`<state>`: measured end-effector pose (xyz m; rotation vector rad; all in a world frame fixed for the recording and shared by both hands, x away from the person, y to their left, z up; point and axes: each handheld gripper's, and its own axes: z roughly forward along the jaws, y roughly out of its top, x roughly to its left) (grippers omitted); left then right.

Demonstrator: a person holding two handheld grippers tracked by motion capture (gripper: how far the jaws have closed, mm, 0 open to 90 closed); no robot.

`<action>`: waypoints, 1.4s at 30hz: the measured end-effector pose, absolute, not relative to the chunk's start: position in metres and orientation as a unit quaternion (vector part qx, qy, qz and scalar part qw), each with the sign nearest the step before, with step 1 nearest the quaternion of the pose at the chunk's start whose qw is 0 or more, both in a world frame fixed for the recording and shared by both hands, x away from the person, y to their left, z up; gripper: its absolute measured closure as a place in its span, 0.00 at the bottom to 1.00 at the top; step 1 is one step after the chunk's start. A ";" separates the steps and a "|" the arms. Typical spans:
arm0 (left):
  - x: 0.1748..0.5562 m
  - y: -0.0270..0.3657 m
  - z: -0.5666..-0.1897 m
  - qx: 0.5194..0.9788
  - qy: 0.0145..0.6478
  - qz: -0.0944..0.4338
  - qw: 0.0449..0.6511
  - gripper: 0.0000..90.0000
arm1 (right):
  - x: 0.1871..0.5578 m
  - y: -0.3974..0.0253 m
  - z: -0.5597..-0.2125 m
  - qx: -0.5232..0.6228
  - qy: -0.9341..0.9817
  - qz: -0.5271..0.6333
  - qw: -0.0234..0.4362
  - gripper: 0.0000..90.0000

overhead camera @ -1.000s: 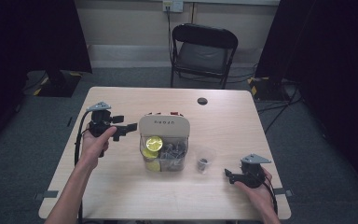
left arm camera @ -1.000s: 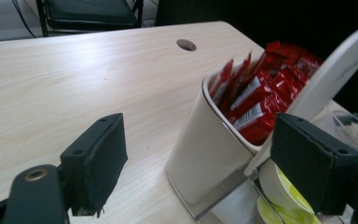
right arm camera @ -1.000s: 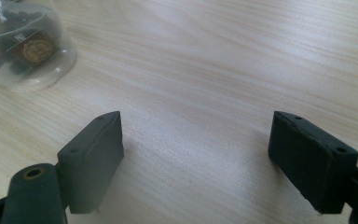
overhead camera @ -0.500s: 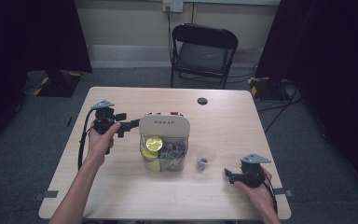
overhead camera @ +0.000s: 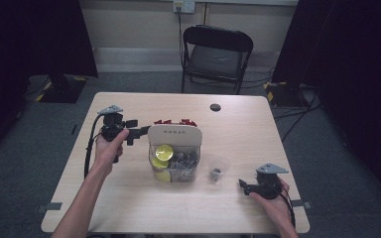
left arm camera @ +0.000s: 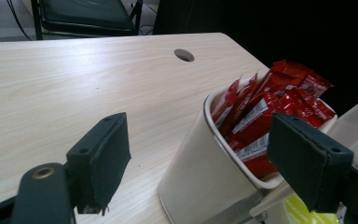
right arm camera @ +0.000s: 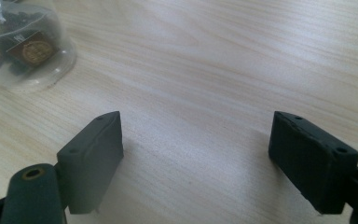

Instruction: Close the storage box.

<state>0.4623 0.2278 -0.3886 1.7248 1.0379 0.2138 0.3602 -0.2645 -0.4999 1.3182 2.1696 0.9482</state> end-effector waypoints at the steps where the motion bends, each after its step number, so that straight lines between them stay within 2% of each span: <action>1: 0.461 0.227 -0.387 0.723 0.433 0.090 0.530 0.23 | 0.360 -0.265 -0.500 0.475 0.782 0.342 0.215 0.19; 42: 0.439 0.220 -0.374 0.742 0.405 0.086 0.527 0.21 | 0.360 -0.264 -0.500 0.476 0.781 0.341 0.216 0.19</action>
